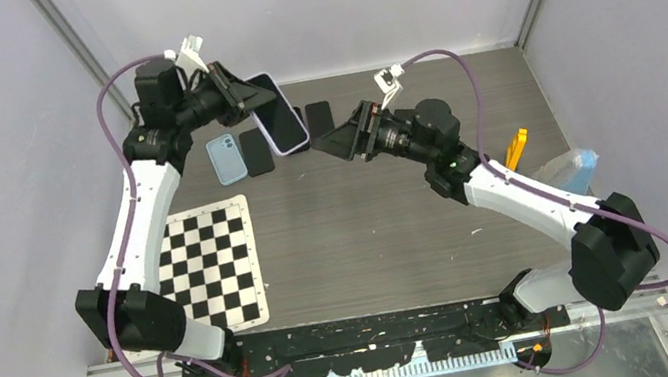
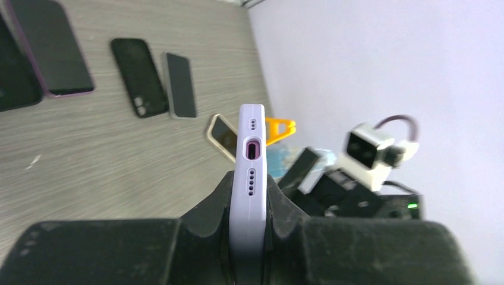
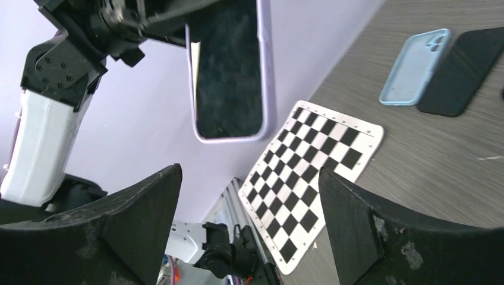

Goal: Take the phone out of the phone case
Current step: Pick up the phone at the center of the board, then remove the phone case from the phone.

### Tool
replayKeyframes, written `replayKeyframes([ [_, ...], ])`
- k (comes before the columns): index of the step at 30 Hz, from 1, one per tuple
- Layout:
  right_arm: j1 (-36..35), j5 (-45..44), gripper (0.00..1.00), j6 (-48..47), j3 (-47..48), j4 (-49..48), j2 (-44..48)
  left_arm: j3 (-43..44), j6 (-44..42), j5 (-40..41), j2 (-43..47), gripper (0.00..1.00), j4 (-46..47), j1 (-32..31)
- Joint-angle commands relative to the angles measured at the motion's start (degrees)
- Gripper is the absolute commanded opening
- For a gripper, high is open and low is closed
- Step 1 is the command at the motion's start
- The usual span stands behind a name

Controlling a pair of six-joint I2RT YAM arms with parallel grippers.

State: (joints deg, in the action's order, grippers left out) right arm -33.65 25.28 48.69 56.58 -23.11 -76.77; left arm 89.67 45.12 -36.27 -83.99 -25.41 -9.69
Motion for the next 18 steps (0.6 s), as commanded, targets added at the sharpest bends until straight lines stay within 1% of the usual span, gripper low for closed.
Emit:
replayKeyframes([
  [1,-1.1,5.1,0.91,6.8,-3.1,-20.4,-1.7,6.9,10.7,-3.9,-0.5,0.0,8.2,0.0],
  [3,-2.4,5.8,0.91,6.0,-2.1,-22.5,-2.2,6.9,14.4,-3.5,-0.4,0.0,11.4,0.0],
  [6,-4.6,4.6,0.88,3.6,0.4,-20.7,-3.1,4.5,21.8,-3.2,0.3,0.0,19.0,-0.1],
  [8,-6.0,3.2,0.83,4.2,1.7,-22.2,-3.8,2.5,26.7,-3.9,0.9,0.0,24.1,-0.1],
  [9,-6.8,2.2,0.8,4.6,2.0,-23.1,-4.0,1.9,28.2,-4.3,1.3,0.0,24.9,-0.1],
  [13,-8.1,1.1,0.68,3.5,2.3,-26.6,-4.9,1.6,29.2,-5.1,2.8,0.0,25.0,-0.2],
  [15,-8.1,1.0,0.65,4.0,2.5,-28.2,-5.6,1.4,29.2,-5.4,3.4,0.0,24.8,-0.2],
  [16,-8.1,0.8,0.66,4.4,2.5,-28.9,-6.2,1.2,29.4,-5.4,3.6,0.0,24.7,-0.2],
  [18,-8.1,-0.7,0.72,6.3,2.4,-31.2,-6.8,0.6,29.8,-5.5,3.9,0.0,24.9,-0.3],
])
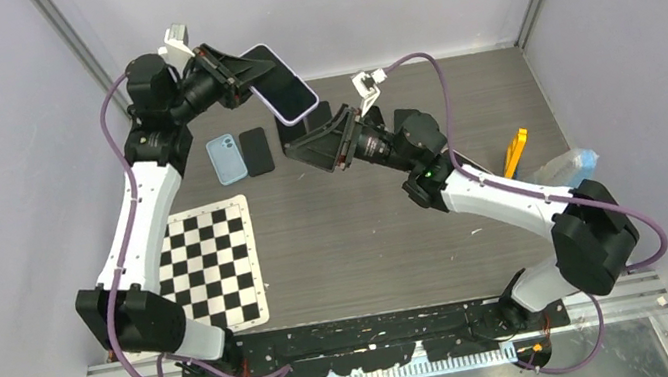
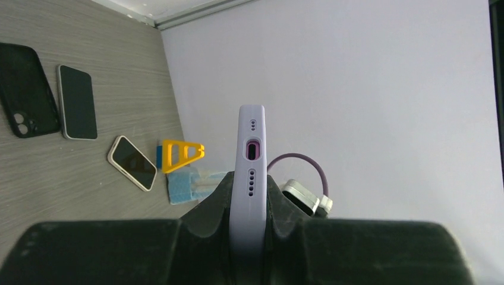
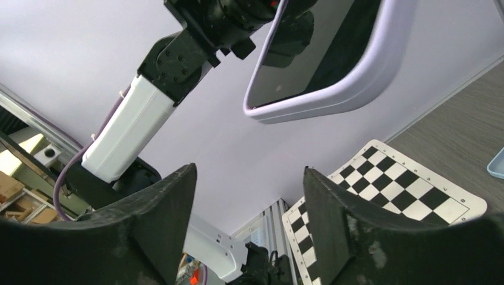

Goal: Take the phone out of the phone case
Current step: Remove the phone case from the phone.

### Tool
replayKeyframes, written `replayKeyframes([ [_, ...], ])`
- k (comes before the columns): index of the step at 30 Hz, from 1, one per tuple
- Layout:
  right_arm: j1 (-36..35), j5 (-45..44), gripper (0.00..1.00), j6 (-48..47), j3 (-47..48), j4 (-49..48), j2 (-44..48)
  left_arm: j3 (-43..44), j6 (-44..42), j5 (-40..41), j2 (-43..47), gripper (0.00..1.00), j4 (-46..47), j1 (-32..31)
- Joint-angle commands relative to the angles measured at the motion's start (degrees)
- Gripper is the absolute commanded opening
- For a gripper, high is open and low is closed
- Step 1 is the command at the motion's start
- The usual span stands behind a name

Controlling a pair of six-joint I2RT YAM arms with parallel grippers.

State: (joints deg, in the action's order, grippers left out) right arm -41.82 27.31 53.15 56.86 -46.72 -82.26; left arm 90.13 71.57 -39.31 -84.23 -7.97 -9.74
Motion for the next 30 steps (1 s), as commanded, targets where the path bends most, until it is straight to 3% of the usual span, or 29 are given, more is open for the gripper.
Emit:
replayKeyframes([
  [1,0.1,-4.8,0.76,3.0,1.7,-8.6,-1.3,-0.2,3.7,-2.5,4.2,0.0,7.6,-0.3],
  [6,0.1,-13.9,0.8,5.4,-0.2,-10.1,-1.2,-1.6,5.8,-3.5,4.4,0.0,11.7,-0.4],
  [15,0.1,-11.3,0.74,6.9,2.3,-12.1,-2.6,-2.5,6.1,-4.0,4.5,0.0,14.7,-1.3],
  [30,0.5,-13.2,0.24,3.2,2.9,-3.8,-1.5,-4.0,9.5,-4.4,4.6,0.0,15.7,-2.3],
])
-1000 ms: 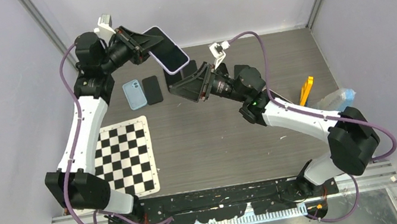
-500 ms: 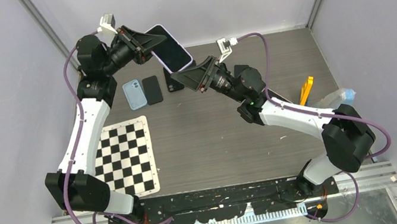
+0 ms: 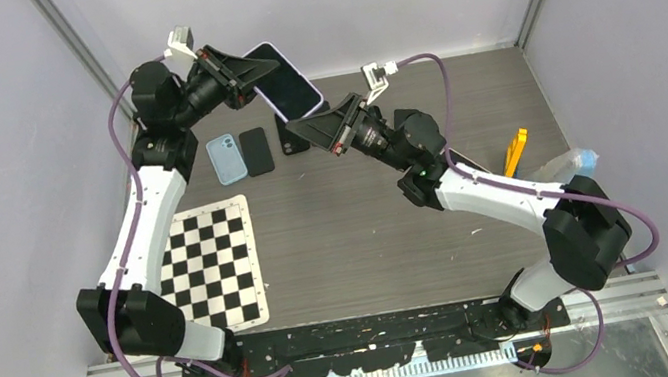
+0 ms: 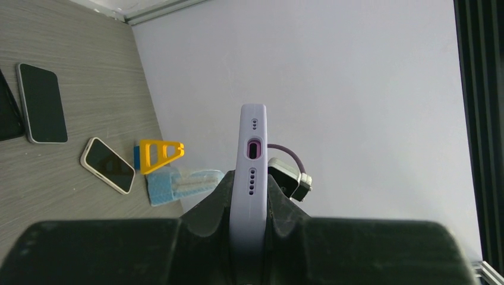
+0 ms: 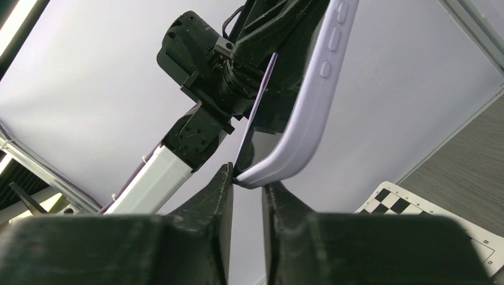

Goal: Take the phone out of the phone case
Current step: Remove the phone case from the phone.

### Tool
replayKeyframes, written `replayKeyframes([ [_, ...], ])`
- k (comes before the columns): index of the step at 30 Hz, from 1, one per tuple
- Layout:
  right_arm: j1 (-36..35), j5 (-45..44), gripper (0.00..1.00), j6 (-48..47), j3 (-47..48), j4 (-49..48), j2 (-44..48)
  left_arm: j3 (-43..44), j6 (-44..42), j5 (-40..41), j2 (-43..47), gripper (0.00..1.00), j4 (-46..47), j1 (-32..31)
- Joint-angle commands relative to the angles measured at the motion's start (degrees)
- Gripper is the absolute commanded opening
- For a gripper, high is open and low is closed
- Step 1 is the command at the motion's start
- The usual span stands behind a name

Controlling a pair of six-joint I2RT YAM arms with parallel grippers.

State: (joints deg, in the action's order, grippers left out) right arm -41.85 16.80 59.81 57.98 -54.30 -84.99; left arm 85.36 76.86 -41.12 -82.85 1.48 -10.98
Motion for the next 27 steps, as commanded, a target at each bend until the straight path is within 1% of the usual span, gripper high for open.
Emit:
replayKeyframes([
  [1,0.6,-2.6,0.18,-5.4,1.8,5.2,1.5,0.6,4.8,-2.6,3.1,0.0,6.3,-1.2],
  [2,0.6,-2.2,0.11,-6.6,1.9,6.2,1.6,0.5,5.5,-2.6,3.1,0.0,6.3,-1.3],
  [3,0.5,-1.9,0.08,-9.8,2.0,8.5,2.0,0.5,5.7,-2.4,3.1,0.0,5.9,-1.3],
  [4,0.5,-1.5,0.03,-11.6,2.2,9.8,2.2,0.5,5.5,-2.1,3.1,0.0,4.8,-1.4],
  [6,0.5,-1.0,0.01,-19.5,2.4,13.4,3.1,0.2,5.2,-1.6,2.9,0.0,3.0,-1.7],
  [12,0.5,-0.2,0.01,-33.7,2.4,20.9,5.4,-3.9,8.8,-1.0,2.5,0.0,4.6,-2.0],
  [18,0.5,-0.7,0.01,-39.4,1.6,24.9,7.0,-6.0,11.5,-0.8,2.2,0.0,5.8,-2.0],
  [21,0.5,-1.5,0.01,-39.6,1.1,25.4,7.3,-6.8,12.3,-0.8,2.1,0.0,6.8,-2.0],
  [24,0.6,-2.9,0.01,-37.5,0.5,25.3,8.3,-7.3,12.1,-0.6,1.8,0.0,7.6,-1.9],
  [25,0.7,-3.4,0.01,-37.1,0.3,25.4,8.6,-7.4,11.8,-0.5,1.7,0.0,7.8,-1.8],
  [26,0.8,-3.5,0.08,-36.3,0.1,26.0,9.3,-7.5,11.3,-0.5,1.7,0.0,8.0,-1.5],
  [27,1.2,-3.3,0.21,-35.9,0.1,26.4,9.7,-7.5,10.4,-0.4,1.7,0.0,7.9,-1.2],
])
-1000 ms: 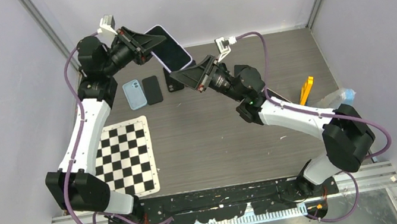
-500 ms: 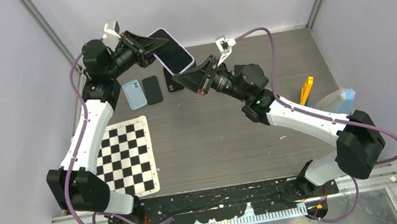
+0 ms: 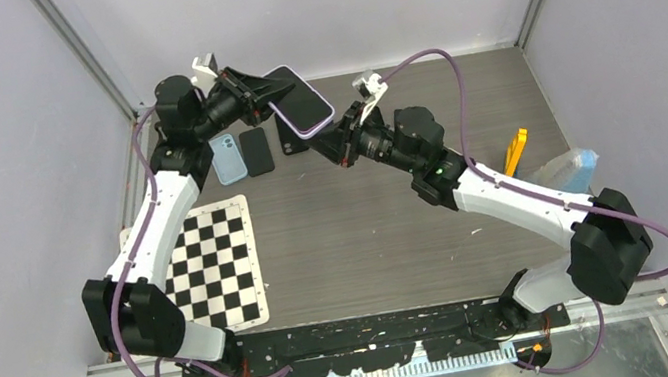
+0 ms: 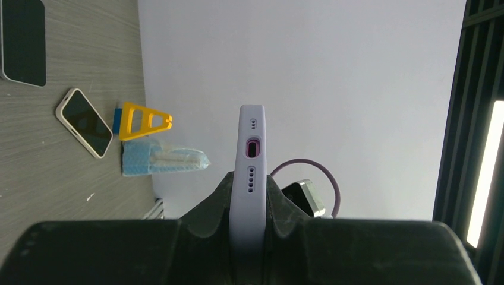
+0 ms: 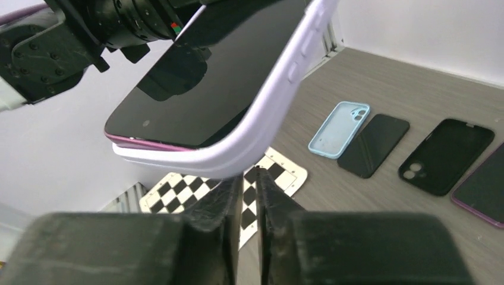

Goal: Take the phone out of the phone case
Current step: Remove the phone case from the phone.

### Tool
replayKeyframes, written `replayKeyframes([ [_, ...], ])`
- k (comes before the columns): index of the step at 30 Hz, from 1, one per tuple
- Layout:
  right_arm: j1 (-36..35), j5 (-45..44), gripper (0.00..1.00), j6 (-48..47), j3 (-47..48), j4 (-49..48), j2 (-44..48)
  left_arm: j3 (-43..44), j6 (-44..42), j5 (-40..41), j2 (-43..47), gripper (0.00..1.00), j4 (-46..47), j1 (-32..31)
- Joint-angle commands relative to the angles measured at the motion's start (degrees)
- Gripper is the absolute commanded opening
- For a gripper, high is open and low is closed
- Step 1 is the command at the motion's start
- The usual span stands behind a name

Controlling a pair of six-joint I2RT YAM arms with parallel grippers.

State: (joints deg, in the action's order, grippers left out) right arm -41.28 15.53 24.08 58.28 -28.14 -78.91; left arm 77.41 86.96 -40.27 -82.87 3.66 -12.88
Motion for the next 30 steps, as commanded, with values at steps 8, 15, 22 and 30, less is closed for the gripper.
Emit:
replayKeyframes([
  [8,8.6,11.6,0.71,11.4,2.1,9.2,8.0,1.2,-5.6,-3.2,1.7,0.0,8.1,2.0],
  [15,11.2,21.9,0.77,12.5,6.0,15.0,10.6,7.0,-19.9,-11.7,1.7,0.0,5.9,1.9],
  [22,11.7,28.3,0.6,16.2,15.5,22.9,5.5,3.7,-16.8,-19.8,2.5,0.0,20.7,1.8],
  [30,11.7,30.3,0.46,13.8,18.8,26.5,2.9,2.7,-17.1,-20.2,3.4,0.0,21.4,1.8],
])
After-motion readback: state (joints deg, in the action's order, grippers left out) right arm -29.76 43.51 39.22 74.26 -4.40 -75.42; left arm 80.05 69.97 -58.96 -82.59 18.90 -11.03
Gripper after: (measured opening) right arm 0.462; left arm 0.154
